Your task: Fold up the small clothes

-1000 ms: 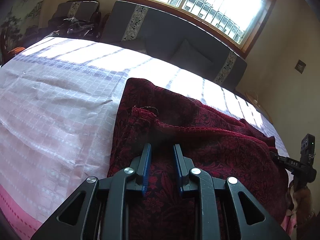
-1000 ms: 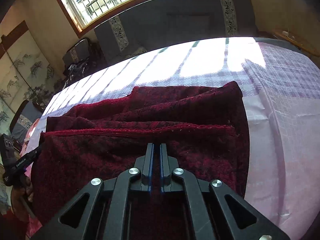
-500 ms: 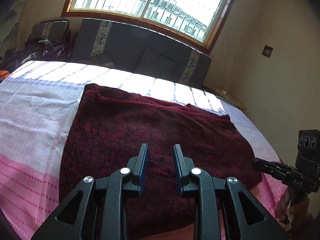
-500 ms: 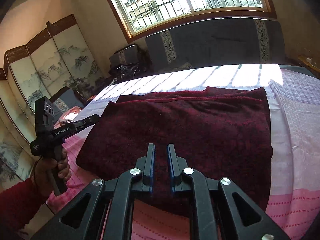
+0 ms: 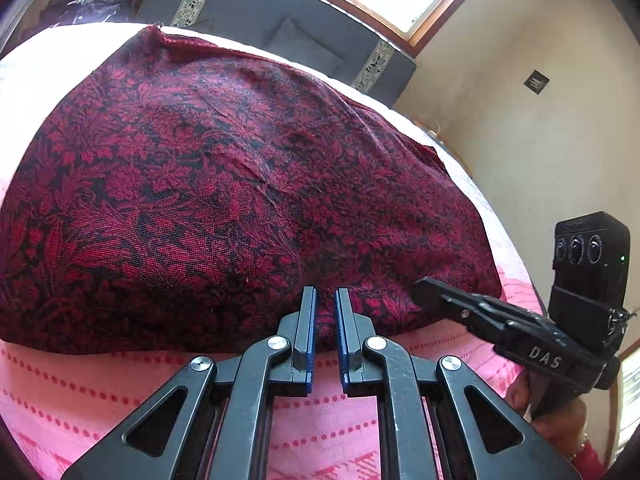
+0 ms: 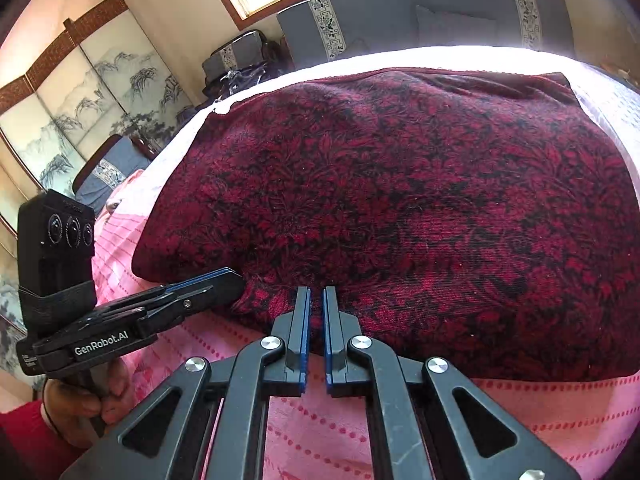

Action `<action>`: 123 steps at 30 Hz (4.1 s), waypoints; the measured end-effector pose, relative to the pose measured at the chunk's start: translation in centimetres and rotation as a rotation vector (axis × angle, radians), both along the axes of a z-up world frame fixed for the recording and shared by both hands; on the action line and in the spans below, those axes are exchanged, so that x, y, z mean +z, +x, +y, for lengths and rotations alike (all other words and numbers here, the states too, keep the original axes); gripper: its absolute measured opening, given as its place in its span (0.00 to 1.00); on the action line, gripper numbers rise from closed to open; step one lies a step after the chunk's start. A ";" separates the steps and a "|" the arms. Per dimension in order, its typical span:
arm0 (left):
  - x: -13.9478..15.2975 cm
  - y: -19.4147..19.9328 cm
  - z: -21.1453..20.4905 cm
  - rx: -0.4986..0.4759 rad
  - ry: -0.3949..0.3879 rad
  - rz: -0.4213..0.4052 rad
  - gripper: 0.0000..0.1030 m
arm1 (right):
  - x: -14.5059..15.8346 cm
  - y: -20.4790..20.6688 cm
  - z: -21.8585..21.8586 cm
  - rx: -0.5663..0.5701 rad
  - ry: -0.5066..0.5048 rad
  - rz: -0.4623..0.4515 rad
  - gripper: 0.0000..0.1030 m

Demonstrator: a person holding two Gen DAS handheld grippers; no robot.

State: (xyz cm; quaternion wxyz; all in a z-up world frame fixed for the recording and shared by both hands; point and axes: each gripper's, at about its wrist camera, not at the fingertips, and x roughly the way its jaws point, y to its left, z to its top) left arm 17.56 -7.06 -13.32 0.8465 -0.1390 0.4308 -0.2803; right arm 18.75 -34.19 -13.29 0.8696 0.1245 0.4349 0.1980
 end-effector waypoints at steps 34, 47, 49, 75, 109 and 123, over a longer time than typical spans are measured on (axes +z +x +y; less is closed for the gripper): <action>0.3 -0.3 1.6 0.120 0.117 -0.080 0.12 | -0.3 -2.4 -9.5 -0.308 -0.197 -0.061 0.11; 3.0 0.1 8.6 0.005 -0.132 -0.124 0.13 | -0.3 -2.5 -9.5 -0.310 -0.203 -0.061 0.12; 3.9 1.9 10.6 -0.008 -0.137 -0.111 0.13 | -0.3 -2.5 -9.5 -0.310 -0.205 -0.062 0.12; -0.1 19.4 18.2 -0.147 -0.455 0.211 0.45 | -0.1 -2.7 -9.5 -0.312 -0.216 -0.064 0.12; -1.2 20.7 18.8 -0.180 -0.483 0.178 0.51 | 0.0 -3.2 -9.6 -0.325 -0.193 -0.062 0.12; -2.5 24.0 20.1 -0.101 -0.498 0.246 0.54 | 0.0 -3.3 -9.7 -0.335 -0.182 -0.059 0.12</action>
